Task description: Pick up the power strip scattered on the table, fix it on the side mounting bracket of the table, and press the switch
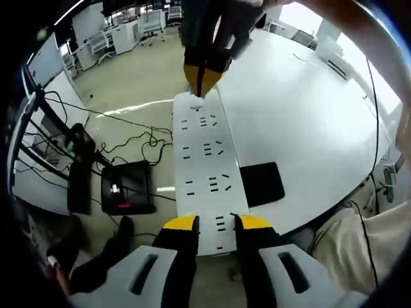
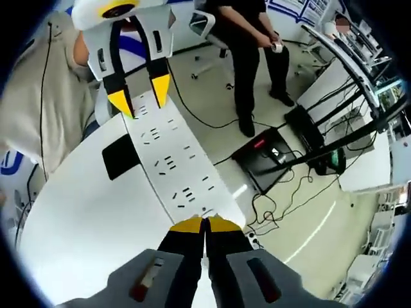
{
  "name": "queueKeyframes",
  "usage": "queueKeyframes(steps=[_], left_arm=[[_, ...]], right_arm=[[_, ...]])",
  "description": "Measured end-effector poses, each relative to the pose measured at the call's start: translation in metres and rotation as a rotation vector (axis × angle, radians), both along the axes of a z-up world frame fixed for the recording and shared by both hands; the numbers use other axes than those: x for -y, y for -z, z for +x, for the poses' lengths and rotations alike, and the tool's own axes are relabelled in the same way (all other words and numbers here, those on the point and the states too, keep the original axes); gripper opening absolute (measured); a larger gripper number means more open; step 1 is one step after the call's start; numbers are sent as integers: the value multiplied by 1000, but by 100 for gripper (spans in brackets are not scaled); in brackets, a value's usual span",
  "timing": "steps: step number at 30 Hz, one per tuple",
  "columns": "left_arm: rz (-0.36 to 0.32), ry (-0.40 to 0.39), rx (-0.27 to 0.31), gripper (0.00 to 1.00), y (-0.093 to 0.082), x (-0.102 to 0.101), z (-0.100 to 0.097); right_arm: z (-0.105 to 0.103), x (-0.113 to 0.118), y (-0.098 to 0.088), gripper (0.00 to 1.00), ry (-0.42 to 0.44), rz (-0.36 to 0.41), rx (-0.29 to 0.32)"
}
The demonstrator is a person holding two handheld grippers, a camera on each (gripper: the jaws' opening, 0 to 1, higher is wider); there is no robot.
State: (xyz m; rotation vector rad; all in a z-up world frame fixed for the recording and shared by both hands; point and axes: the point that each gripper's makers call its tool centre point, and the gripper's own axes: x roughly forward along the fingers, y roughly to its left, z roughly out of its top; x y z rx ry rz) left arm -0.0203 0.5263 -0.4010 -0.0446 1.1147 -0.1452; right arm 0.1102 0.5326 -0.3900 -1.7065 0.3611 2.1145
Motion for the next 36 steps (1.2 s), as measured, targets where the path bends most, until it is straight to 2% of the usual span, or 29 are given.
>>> queueKeyframes(steps=[3, 9, 14, 19, 23, 36], left_arm=[[-1, 3, 3, 28, 0, 0, 0], [-1, -5, 0, 28, 0, 0, 0], [-5, 3, 6, 28, 0, -2, 1], [0, 4, 9, 28, 0, -1, 1], [-2, 5, 16, 28, 0, -1, 1], [3, 12, 15, 28, -1, 0, 0]], right_arm=[[2, -1, 5, 0, -31, -12, 17], [7, -1, 16, 0, -35, -36, 40], [5, 0, 14, 0, -27, -36, 28], [4, 0, 13, 0, -45, -38, 48], [1, -2, 15, 0, -41, -42, 29], [2, -4, 18, 0, 10, -80, 22]])
